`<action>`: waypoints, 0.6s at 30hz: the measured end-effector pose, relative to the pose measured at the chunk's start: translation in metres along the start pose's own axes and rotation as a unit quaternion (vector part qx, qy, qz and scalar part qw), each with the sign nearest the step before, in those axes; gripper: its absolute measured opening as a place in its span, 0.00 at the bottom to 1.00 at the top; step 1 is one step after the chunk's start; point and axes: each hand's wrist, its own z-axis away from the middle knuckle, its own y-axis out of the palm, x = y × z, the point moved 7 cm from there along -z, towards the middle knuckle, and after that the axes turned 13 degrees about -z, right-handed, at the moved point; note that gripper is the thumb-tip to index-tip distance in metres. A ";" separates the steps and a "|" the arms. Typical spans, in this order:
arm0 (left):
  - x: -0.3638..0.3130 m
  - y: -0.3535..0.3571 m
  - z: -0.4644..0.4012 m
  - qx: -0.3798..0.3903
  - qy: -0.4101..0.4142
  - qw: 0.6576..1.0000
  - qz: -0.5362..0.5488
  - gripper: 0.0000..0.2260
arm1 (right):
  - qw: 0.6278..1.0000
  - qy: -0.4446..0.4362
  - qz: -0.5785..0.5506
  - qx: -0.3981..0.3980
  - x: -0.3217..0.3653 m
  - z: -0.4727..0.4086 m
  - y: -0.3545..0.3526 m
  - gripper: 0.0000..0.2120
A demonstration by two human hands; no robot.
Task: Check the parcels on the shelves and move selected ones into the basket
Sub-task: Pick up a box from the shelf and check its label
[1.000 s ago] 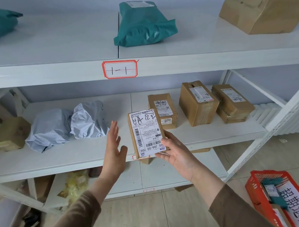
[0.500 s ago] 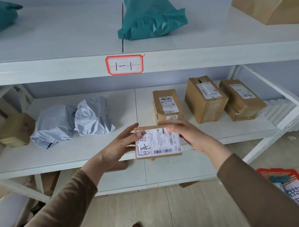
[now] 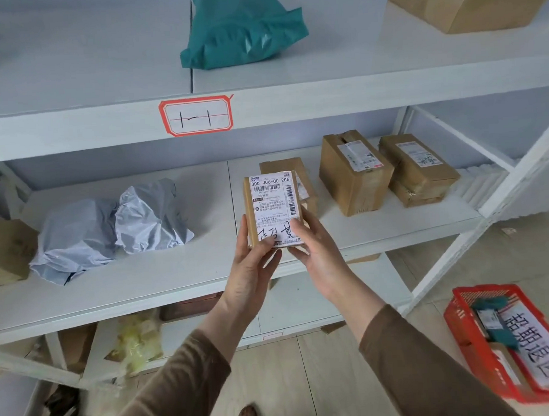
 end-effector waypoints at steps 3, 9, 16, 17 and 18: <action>-0.002 0.020 0.005 0.029 -0.001 0.999 -0.029 0.24 | 0.999 -0.033 -0.029 -0.018 0.015 0.014 -0.020 0.29; 0.008 0.074 0.011 0.083 0.001 0.995 -0.062 0.22 | 0.994 -0.060 -0.033 -0.091 0.036 0.055 -0.079 0.30; 0.043 0.164 0.023 0.169 -0.018 0.982 -0.083 0.23 | 0.980 -0.093 -0.002 -0.177 0.063 0.118 -0.163 0.27; 0.048 0.176 0.023 0.180 -0.024 0.980 -0.083 0.23 | 0.978 -0.095 0.003 -0.188 0.067 0.126 -0.174 0.28; 0.053 0.188 0.024 0.193 -0.028 0.977 -0.085 0.23 | 0.975 -0.098 0.004 -0.200 0.070 0.133 -0.185 0.28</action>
